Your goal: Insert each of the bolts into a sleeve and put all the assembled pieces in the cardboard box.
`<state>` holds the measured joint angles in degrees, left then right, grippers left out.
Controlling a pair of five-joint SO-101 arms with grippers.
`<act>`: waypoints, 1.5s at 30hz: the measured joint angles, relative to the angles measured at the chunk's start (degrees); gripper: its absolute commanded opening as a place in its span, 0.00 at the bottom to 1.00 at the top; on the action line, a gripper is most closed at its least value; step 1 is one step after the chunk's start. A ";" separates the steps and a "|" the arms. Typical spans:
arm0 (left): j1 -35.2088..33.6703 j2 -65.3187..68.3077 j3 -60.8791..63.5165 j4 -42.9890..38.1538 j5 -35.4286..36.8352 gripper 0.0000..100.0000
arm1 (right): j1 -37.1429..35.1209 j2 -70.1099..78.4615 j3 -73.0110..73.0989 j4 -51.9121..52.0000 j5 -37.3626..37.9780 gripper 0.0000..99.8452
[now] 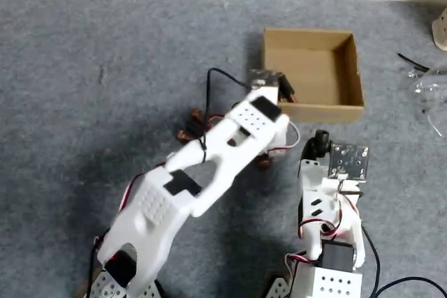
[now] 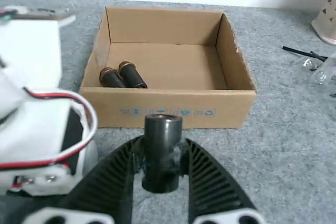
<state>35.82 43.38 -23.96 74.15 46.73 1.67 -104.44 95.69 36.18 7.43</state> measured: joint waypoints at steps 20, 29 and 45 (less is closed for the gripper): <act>-0.62 -1.67 -9.76 18.11 -23.47 0.00 | 0.00 0.00 0.00 -2.55 0.00 0.01; -6.51 -17.23 0.35 25.85 -50.02 0.00 | 0.00 0.00 0.00 -3.60 0.00 0.01; -39.21 -51.34 27.08 26.37 -94.24 0.00 | 0.00 0.00 0.00 -3.69 0.00 0.01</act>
<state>-3.38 -7.96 3.12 100.53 -47.52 1.67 -104.44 95.69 32.48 7.43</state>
